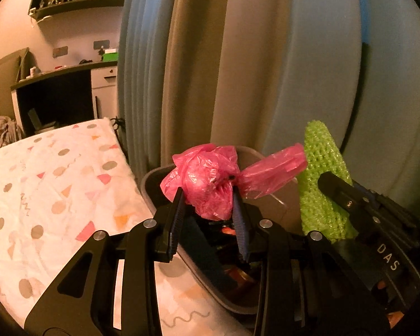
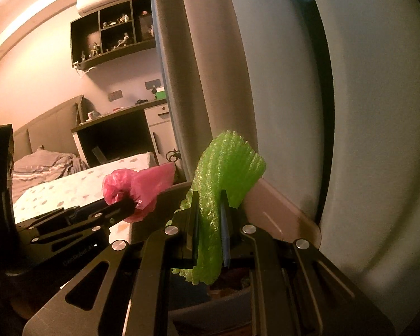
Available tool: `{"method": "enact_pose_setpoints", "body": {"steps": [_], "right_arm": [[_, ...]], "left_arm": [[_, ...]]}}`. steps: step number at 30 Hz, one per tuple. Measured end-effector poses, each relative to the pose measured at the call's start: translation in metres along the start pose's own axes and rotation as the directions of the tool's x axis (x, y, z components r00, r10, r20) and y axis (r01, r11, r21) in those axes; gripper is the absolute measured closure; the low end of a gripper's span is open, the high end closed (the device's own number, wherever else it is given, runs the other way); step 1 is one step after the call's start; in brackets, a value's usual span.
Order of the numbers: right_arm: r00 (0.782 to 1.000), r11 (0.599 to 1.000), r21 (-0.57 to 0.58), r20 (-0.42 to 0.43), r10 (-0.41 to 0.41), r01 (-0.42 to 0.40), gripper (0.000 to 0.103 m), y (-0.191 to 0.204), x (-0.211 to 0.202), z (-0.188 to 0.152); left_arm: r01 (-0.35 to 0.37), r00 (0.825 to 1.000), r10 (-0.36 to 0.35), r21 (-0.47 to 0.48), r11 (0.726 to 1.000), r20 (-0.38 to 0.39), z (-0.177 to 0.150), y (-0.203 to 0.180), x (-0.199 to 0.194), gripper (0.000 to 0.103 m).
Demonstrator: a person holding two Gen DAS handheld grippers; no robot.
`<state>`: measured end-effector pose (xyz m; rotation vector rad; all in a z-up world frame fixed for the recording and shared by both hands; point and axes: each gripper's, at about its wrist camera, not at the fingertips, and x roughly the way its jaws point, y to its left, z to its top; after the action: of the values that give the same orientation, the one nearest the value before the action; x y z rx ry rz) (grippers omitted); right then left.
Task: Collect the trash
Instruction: 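Carry the pink bag and green net over the grey bin and release both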
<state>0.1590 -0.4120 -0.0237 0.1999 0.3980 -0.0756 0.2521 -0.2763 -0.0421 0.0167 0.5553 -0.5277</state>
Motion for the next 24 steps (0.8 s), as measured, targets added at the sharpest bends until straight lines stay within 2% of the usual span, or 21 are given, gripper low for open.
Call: {"method": "enact_pose_setpoints", "body": {"steps": [17,20,22,24], "right_arm": [[0.999,1.000,0.019,-0.045,-0.013,0.013,0.088,0.000,0.027,0.008],[0.999,1.000,0.023,-0.049,-0.011,0.012,0.086,-0.001,0.031,0.009],[0.999,1.000,0.025,-0.053,-0.012,0.013,0.084,-0.002,0.033,0.009],[0.998,0.999,0.033,-0.056,-0.007,0.009,0.081,-0.003,0.034,0.009]], "left_arm": [[0.108,0.993,-0.109,-0.039,0.993,-0.036,-0.007,0.000,0.029,0.068],[0.131,0.990,-0.132,-0.033,0.991,-0.039,-0.008,0.001,0.032,0.060],[0.138,0.989,-0.139,-0.035,0.990,-0.043,-0.009,0.002,0.033,0.042],[0.147,0.988,-0.150,-0.054,0.988,-0.040,-0.009,0.007,0.032,0.030]]}}
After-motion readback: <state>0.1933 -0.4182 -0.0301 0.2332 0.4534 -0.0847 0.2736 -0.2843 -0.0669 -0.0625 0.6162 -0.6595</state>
